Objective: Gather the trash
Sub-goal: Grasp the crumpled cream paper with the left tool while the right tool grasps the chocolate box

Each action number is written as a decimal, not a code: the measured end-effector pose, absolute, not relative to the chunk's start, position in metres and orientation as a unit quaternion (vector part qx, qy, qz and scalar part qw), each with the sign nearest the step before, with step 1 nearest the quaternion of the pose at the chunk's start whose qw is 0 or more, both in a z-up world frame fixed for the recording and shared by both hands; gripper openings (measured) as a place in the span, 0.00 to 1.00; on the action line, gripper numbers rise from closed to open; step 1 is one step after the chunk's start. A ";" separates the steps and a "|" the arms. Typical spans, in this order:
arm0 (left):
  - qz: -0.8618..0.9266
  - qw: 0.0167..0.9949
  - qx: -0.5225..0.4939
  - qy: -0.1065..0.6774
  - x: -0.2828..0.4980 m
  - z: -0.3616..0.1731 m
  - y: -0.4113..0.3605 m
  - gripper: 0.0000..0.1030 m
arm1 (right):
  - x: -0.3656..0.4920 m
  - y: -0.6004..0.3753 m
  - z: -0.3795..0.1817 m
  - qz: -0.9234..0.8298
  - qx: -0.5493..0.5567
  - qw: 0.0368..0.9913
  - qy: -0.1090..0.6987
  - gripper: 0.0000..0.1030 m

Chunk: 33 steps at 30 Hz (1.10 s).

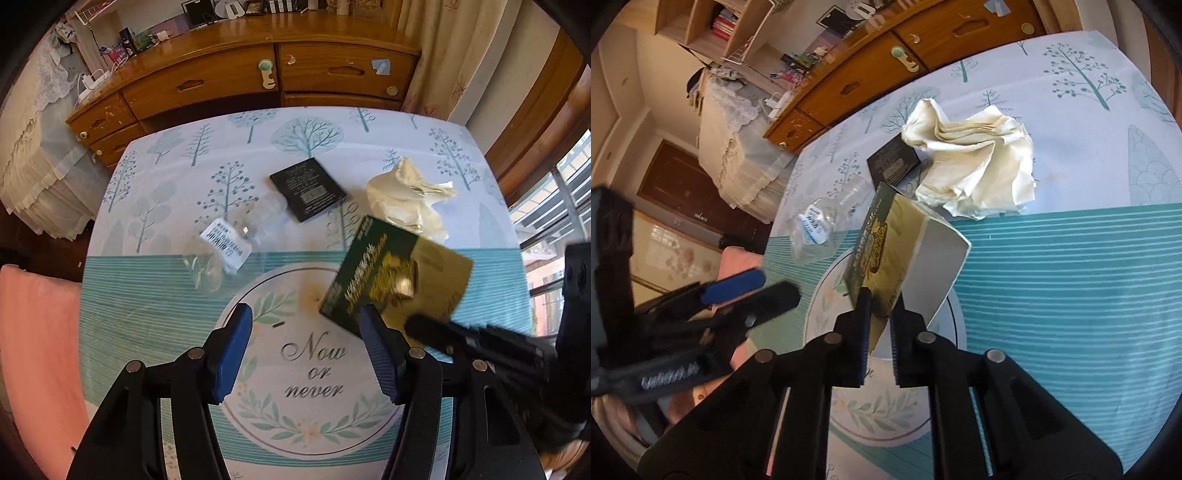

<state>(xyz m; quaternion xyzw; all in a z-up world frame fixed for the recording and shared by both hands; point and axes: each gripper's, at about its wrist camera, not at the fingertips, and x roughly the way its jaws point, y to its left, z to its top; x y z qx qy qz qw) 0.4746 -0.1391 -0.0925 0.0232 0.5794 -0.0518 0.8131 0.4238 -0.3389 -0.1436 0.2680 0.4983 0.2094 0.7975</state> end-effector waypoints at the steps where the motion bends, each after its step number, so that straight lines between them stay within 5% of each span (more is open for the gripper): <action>1: -0.055 0.813 0.020 0.579 0.478 -0.090 -0.143 0.60 | 0.417 -0.344 -0.139 0.211 0.269 0.798 0.496 0.01; 12: -0.109 0.798 -0.046 0.590 0.537 -0.080 -0.187 0.61 | 0.365 -0.444 -0.093 0.132 0.305 0.824 0.458 0.00; 15: -0.112 0.787 -0.074 0.602 0.558 -0.087 -0.194 0.74 | 0.355 -0.471 -0.085 0.104 0.307 0.835 0.445 0.00; 33: -0.070 0.720 -0.203 0.660 0.596 -0.171 -0.190 0.74 | 0.366 -0.488 -0.106 0.069 0.318 0.834 0.446 0.00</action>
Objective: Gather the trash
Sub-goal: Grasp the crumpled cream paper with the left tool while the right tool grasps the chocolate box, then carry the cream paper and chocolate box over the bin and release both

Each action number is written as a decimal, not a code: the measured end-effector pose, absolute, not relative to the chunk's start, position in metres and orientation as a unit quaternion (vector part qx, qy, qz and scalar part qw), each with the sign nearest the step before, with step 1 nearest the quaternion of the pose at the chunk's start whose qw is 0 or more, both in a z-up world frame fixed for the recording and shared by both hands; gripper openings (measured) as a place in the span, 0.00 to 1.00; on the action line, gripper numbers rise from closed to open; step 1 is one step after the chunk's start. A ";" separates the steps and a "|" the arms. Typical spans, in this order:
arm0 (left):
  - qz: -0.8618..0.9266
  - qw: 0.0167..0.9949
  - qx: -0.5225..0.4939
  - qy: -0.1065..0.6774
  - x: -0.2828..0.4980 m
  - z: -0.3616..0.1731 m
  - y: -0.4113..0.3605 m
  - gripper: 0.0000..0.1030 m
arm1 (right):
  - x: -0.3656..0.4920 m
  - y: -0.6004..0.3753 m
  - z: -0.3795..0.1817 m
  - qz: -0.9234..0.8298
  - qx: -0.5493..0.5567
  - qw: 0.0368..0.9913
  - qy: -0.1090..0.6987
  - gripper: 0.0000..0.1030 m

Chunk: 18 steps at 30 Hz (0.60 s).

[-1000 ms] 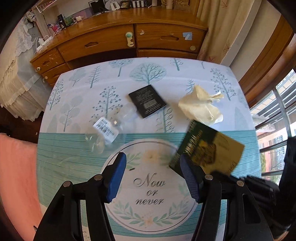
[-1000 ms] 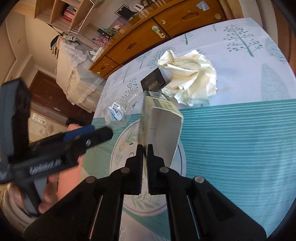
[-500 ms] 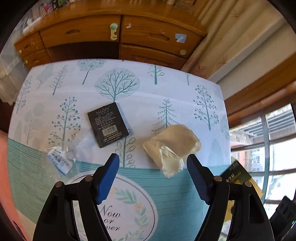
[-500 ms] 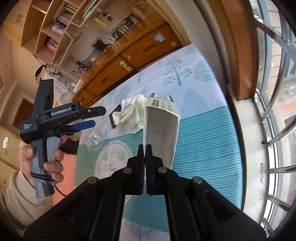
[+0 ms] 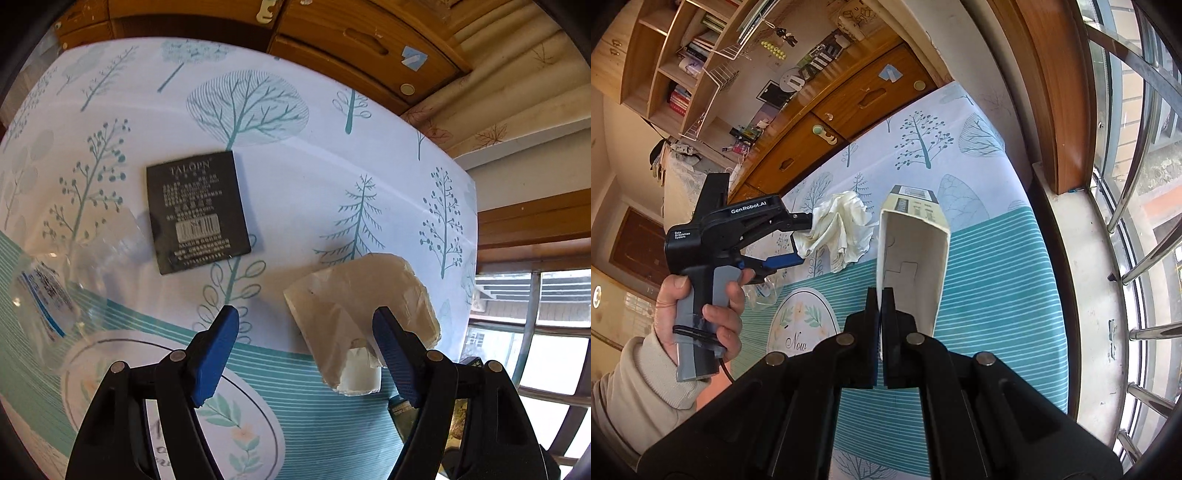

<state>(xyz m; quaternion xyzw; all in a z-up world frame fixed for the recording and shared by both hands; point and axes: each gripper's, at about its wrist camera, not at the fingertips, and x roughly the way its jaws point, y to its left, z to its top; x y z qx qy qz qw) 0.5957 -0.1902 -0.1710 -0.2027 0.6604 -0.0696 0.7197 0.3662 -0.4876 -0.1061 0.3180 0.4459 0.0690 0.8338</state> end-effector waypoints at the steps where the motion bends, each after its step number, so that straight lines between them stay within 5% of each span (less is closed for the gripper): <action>1: -0.070 0.715 -0.212 0.663 0.595 -0.173 -0.191 0.74 | 0.366 -0.488 -0.106 0.068 0.318 0.834 0.445 0.00; 9: -0.083 0.699 -0.231 0.671 0.595 -0.181 -0.218 0.73 | 0.363 -0.485 -0.107 0.067 0.316 0.837 0.443 0.00; 18: -0.080 0.720 -0.173 0.667 0.598 -0.172 -0.251 0.33 | 0.353 -0.485 -0.111 0.059 0.324 0.837 0.437 0.00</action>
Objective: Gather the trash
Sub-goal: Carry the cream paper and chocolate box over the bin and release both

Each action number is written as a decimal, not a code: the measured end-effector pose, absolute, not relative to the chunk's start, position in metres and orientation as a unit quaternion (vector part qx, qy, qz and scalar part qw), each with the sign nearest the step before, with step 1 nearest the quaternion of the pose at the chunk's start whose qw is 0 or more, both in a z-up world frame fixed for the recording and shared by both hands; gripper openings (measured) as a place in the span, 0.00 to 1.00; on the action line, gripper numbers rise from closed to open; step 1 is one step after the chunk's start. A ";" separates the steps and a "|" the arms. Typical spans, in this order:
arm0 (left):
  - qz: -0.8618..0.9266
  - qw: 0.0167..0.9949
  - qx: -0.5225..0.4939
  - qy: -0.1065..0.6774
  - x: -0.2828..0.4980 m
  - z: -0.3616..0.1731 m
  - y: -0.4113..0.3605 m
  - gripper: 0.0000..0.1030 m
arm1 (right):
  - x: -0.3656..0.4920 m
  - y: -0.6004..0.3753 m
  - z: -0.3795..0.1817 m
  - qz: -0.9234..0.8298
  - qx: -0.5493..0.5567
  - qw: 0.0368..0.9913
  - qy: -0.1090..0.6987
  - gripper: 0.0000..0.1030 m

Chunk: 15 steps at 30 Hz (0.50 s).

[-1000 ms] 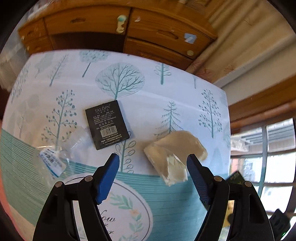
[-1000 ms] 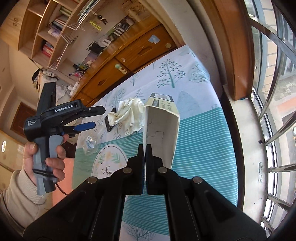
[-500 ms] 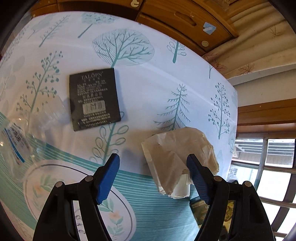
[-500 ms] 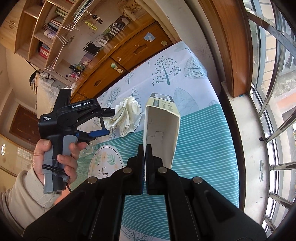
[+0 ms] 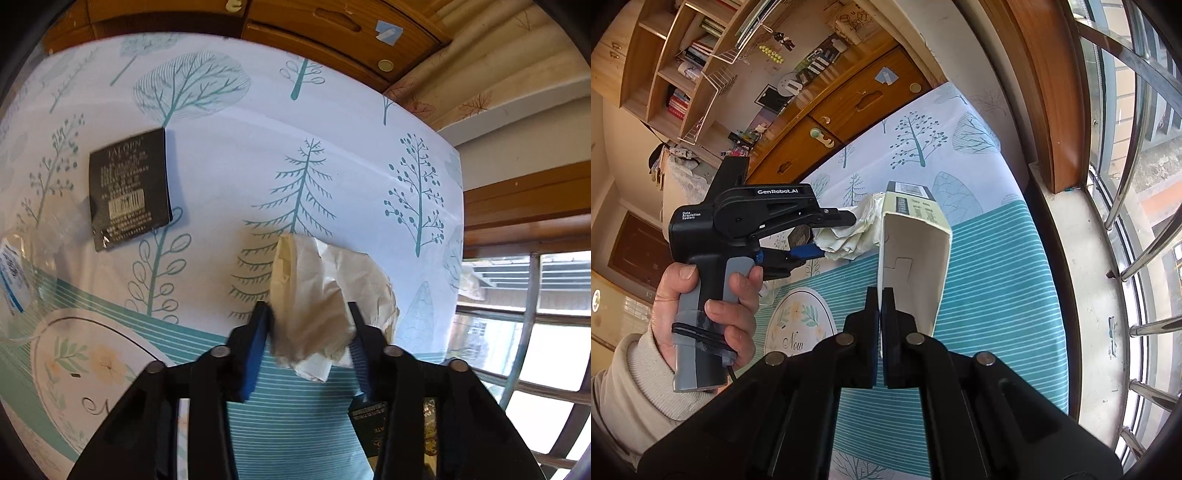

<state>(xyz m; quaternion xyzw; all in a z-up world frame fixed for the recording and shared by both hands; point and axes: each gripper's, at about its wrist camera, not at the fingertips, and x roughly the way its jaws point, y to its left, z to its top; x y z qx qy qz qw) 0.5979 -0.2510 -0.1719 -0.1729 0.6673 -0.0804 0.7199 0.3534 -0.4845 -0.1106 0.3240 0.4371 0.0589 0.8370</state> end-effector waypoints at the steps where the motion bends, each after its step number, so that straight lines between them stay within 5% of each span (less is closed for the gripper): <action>1: -0.081 0.727 -0.158 0.664 0.597 -0.169 -0.254 0.30 | 0.352 -0.484 -0.111 0.058 0.325 0.837 0.437 0.00; 15: -0.102 0.771 -0.016 0.628 0.509 -0.115 -0.219 0.23 | 0.307 -0.458 -0.103 0.056 0.310 0.836 0.449 0.00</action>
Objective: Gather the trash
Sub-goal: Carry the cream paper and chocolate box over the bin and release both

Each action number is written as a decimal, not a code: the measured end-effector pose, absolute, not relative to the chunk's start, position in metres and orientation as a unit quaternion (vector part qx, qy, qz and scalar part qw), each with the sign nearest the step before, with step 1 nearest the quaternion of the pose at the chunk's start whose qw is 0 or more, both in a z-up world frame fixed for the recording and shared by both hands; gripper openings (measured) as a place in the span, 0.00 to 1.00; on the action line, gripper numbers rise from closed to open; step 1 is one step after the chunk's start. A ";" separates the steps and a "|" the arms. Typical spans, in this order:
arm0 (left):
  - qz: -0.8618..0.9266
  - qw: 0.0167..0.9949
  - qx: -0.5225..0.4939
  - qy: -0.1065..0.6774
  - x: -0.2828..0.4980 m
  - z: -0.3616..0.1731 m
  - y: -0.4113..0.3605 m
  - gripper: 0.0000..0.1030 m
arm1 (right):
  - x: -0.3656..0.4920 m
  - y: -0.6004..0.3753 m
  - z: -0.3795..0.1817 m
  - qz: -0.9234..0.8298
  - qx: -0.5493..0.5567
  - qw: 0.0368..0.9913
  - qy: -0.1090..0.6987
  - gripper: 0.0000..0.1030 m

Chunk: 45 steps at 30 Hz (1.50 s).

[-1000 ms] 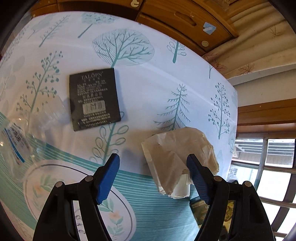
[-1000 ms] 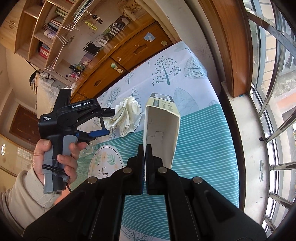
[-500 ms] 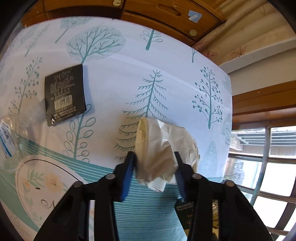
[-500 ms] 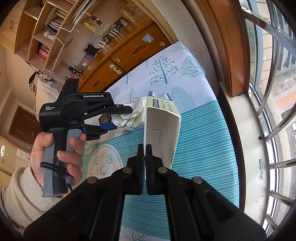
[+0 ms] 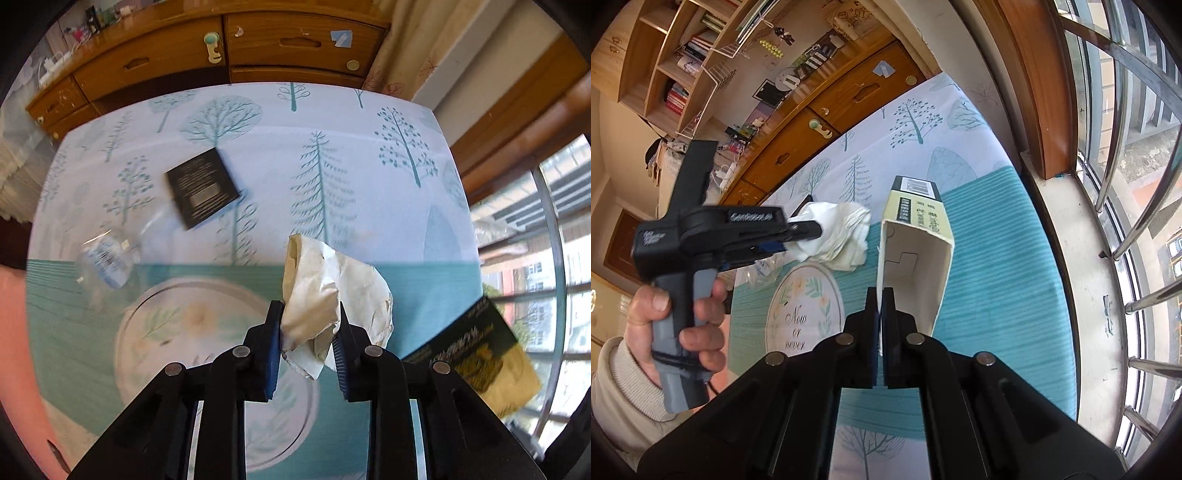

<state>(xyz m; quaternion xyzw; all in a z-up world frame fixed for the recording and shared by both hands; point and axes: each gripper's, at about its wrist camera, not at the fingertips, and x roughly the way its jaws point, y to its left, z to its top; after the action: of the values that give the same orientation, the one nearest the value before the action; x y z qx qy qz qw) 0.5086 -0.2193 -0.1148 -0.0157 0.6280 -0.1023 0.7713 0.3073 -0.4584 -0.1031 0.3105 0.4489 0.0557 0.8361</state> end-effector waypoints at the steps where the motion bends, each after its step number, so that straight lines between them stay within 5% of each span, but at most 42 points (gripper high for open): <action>1: -0.104 0.773 -0.007 0.626 0.496 -0.109 -0.211 0.23 | 0.302 -0.455 -0.101 0.059 0.308 0.836 0.450 0.00; 24: -0.194 0.797 0.052 0.570 0.100 -0.058 0.023 0.23 | -0.002 -0.183 -0.055 0.067 0.256 0.860 0.436 0.00; 35: -0.199 0.767 0.082 0.604 -0.024 -0.118 0.061 0.23 | -0.120 -0.103 -0.105 0.056 0.219 0.824 0.520 0.00; 45: -0.153 0.734 0.063 0.658 -0.029 -0.281 0.034 0.24 | -0.132 -0.103 -0.257 0.033 0.233 0.762 0.603 0.00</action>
<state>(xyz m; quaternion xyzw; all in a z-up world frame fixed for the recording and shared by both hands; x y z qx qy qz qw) -0.0294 0.0336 -0.2813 0.0628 0.6583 -0.1535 0.7343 -0.1316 -0.1032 -0.2575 0.2327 0.6032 0.0329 0.7622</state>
